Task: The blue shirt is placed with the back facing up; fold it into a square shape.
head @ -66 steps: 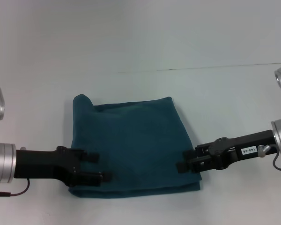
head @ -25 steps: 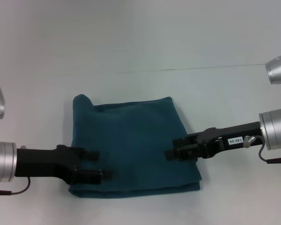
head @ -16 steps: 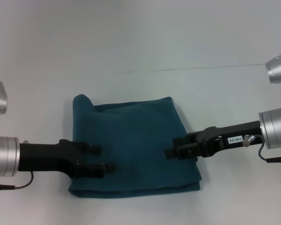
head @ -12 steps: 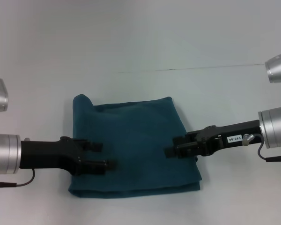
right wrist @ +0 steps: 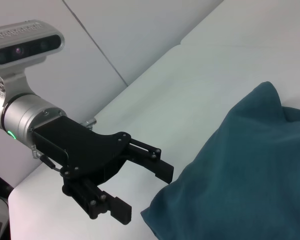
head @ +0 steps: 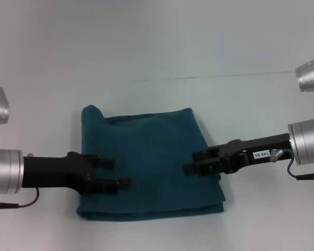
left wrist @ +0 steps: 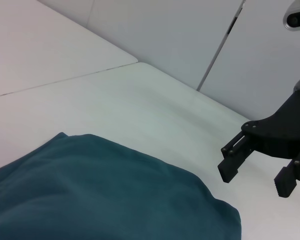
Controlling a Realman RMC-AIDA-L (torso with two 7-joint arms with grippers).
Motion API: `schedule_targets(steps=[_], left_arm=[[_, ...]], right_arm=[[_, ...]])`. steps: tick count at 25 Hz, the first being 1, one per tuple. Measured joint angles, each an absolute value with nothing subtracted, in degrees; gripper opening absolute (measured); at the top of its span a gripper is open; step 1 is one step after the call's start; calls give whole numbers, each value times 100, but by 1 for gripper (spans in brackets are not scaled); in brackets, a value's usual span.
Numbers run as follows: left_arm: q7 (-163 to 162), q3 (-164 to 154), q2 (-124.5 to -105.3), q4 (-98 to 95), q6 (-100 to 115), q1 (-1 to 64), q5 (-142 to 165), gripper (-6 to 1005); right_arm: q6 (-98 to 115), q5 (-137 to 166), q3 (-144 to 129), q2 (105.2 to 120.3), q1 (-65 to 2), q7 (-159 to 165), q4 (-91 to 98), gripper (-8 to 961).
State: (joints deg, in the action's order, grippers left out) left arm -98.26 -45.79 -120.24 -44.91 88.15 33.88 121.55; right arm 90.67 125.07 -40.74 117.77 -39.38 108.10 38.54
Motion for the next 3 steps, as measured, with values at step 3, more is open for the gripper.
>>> schedule_targets(steps=[3], left_arm=[[-9826,-4581,-12024,-4491,8815,3388,12155,824]], right_arm=[[9071,12507,-4077,11777,-3938,10810,3858,723]])
